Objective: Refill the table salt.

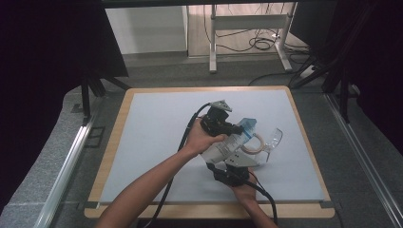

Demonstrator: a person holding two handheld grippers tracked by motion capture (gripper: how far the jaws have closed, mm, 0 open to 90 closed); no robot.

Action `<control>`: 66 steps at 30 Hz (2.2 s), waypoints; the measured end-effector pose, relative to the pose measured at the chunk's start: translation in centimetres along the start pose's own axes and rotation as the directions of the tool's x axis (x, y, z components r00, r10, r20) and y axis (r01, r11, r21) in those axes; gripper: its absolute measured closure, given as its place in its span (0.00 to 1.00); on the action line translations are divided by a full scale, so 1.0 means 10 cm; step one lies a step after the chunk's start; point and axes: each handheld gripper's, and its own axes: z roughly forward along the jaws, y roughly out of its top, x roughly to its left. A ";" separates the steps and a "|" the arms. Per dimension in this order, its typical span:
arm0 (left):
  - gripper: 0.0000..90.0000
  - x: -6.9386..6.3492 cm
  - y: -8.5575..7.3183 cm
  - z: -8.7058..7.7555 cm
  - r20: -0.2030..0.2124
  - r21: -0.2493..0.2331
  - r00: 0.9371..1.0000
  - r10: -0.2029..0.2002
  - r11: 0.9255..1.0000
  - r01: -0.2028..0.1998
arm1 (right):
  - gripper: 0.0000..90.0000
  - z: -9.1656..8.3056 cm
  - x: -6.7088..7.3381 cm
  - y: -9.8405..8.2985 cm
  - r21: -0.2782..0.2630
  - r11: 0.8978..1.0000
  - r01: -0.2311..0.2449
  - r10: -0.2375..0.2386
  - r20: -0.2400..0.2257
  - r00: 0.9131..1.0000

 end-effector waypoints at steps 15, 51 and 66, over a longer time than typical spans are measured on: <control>1.00 -0.03 0.10 0.04 0.000 0.038 1.000 0.005 0.999 -0.005 | 0.55 -0.02 0.01 0.03 -0.030 0.998 -0.046 0.046 -0.001 0.999; 1.00 -0.02 0.24 0.14 0.001 0.172 0.998 0.056 0.984 -0.056 | 0.56 -0.02 0.05 0.07 -0.069 0.992 -0.109 0.111 0.024 0.994; 1.00 0.00 0.26 0.15 0.012 0.185 0.998 0.061 0.981 -0.062 | 0.56 -0.02 0.04 0.07 -0.074 0.990 -0.120 0.122 0.022 0.992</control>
